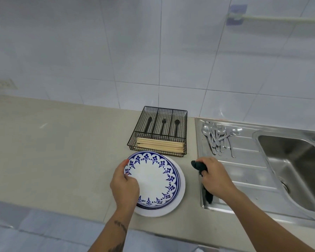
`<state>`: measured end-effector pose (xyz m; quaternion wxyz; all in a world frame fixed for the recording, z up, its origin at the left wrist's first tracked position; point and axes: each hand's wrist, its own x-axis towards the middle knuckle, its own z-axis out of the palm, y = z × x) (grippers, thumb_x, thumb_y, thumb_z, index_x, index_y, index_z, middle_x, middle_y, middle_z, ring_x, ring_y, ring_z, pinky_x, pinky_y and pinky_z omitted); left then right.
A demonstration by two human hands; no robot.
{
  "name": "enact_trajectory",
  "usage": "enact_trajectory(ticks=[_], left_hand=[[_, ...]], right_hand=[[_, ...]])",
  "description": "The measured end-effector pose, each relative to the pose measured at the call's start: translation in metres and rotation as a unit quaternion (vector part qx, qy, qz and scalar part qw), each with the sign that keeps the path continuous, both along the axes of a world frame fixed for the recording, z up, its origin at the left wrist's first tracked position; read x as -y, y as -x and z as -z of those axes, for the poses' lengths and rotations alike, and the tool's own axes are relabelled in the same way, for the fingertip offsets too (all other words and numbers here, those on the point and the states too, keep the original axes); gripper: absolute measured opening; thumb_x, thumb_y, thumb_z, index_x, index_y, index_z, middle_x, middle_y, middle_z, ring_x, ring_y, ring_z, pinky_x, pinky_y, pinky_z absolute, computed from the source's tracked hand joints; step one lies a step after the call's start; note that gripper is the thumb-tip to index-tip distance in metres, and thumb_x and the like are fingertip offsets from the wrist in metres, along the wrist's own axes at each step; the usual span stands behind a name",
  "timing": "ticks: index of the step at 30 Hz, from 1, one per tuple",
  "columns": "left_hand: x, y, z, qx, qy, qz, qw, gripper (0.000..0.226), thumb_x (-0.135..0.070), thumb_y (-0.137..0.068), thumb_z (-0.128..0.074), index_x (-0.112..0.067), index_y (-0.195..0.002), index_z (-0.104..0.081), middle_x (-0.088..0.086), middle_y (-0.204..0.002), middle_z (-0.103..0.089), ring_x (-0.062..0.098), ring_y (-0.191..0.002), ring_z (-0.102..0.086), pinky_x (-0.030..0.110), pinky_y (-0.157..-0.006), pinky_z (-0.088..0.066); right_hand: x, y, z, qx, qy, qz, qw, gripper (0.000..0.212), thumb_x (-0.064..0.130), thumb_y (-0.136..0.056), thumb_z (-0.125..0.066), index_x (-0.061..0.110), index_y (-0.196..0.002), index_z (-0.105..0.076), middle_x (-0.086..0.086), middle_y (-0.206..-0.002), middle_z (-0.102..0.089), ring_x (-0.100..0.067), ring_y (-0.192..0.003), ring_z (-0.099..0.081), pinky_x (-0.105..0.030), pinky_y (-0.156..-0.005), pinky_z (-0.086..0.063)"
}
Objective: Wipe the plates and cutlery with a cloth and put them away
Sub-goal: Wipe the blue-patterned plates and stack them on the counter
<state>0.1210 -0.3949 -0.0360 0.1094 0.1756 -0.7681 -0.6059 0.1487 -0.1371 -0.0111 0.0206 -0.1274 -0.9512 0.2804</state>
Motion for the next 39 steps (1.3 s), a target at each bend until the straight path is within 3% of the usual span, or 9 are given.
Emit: enact_trajectory(ticks=[4, 8, 11, 15, 19, 27, 32, 35, 39], left_hand=[[0.008, 0.005, 0.010, -0.005, 0.075, 0.017, 0.997, 0.062, 0.009, -0.084, -0.041, -0.025, -0.132, -0.062, 0.000, -0.124, -0.065, 0.023, -0.116, -0.058, 0.042, -0.098, -0.052], [0.014, 0.005, 0.013, 0.013, 0.064, 0.032, 0.997, 0.063, 0.010, -0.085, -0.039, -0.023, -0.134, -0.061, 0.001, -0.124, -0.066, 0.023, -0.112, -0.060, 0.037, -0.096, -0.052], [0.017, 0.005, 0.021, 0.018, 0.035, 0.041, 0.998, 0.063, 0.010, -0.087, -0.038, -0.025, -0.133, -0.061, 0.000, -0.128, -0.065, 0.023, -0.116, -0.060, 0.043, -0.100, -0.052], [0.018, 0.006, 0.029, 0.028, 0.029, 0.072, 0.997, 0.059, 0.005, -0.091, -0.041, -0.028, -0.138, -0.057, -0.004, -0.135, -0.061, 0.021, -0.124, -0.056, 0.043, -0.107, -0.048], [0.020, 0.009, 0.031, 0.018, 0.052, 0.121, 0.991, 0.052, -0.006, -0.098, -0.046, -0.025, -0.146, -0.048, -0.005, -0.145, -0.052, 0.018, -0.134, -0.048, 0.042, -0.114, -0.040], [0.045, 0.030, 0.028, 0.083, -0.102, 0.092, 0.987, 0.029, -0.033, -0.102, -0.049, -0.034, -0.129, -0.060, -0.004, -0.132, -0.061, 0.020, -0.122, -0.057, 0.045, -0.107, -0.045], [0.035, 0.033, 0.031, 0.091, -0.184, 0.083, 0.975, 0.024, -0.024, -0.104, -0.048, -0.027, -0.124, -0.063, 0.002, -0.122, -0.069, 0.022, -0.113, -0.066, 0.043, -0.098, -0.052], [0.025, 0.030, 0.028, 0.093, -0.203, 0.090, 0.971, 0.028, -0.022, -0.106, -0.044, -0.024, -0.130, -0.059, -0.002, -0.124, -0.068, 0.015, -0.110, -0.065, 0.033, -0.090, -0.052], [0.016, 0.022, 0.021, 0.078, -0.200, 0.078, 0.974, 0.030, -0.018, -0.106, -0.042, -0.022, -0.130, -0.060, -0.005, -0.119, -0.070, 0.013, -0.108, -0.067, 0.028, -0.083, -0.054]], right_hand=[[-0.004, 0.001, 0.008, 0.011, -0.054, 0.030, 0.998, 0.043, 0.005, -0.089, -0.058, 0.027, -0.126, -0.054, 0.001, -0.122, -0.048, -0.021, -0.112, -0.043, -0.037, -0.097, -0.044], [-0.007, -0.001, 0.010, 0.071, -0.122, 0.038, 0.989, 0.050, 0.016, -0.088, -0.059, 0.026, -0.135, -0.045, -0.003, -0.133, -0.045, -0.025, -0.121, -0.038, -0.041, -0.103, -0.038], [-0.001, 0.003, 0.009, 0.086, -0.144, 0.031, 0.985, 0.055, 0.020, -0.086, -0.055, 0.029, -0.139, -0.042, -0.001, -0.138, -0.043, -0.025, -0.129, -0.034, -0.044, -0.107, -0.029], [0.021, 0.014, 0.009, 0.065, -0.008, 0.016, 0.998, 0.040, 0.020, -0.094, -0.053, 0.026, -0.134, -0.048, -0.003, -0.132, -0.051, -0.022, -0.118, -0.048, -0.041, -0.100, -0.044], [0.044, 0.019, 0.010, 0.063, 0.181, 0.095, 0.977, 0.033, 0.026, -0.100, -0.049, 0.021, -0.133, -0.047, -0.002, -0.108, -0.058, -0.013, -0.087, -0.058, -0.029, -0.070, -0.047], [0.059, 0.020, 0.037, 0.042, 0.285, 0.205, 0.935, 0.030, 0.042, -0.101, -0.036, 0.032, -0.127, -0.047, -0.003, -0.122, -0.058, -0.020, -0.105, -0.057, -0.045, -0.096, -0.049], [0.077, 0.020, 0.050, 0.002, 0.326, 0.183, 0.928, 0.027, 0.039, -0.103, -0.037, 0.034, -0.128, -0.048, 0.005, -0.114, -0.060, -0.009, -0.094, -0.055, -0.030, -0.077, -0.048], [0.089, 0.018, 0.056, -0.016, 0.347, 0.199, 0.916, 0.031, 0.045, -0.099, -0.040, 0.041, -0.129, -0.050, 0.005, -0.121, -0.060, -0.016, -0.104, -0.056, -0.042, -0.091, -0.052], [0.085, 0.014, 0.047, -0.054, 0.387, 0.220, 0.894, 0.036, 0.036, -0.099, -0.048, 0.029, -0.134, -0.055, 0.003, -0.122, -0.060, -0.017, -0.108, -0.057, -0.034, -0.086, -0.052]])
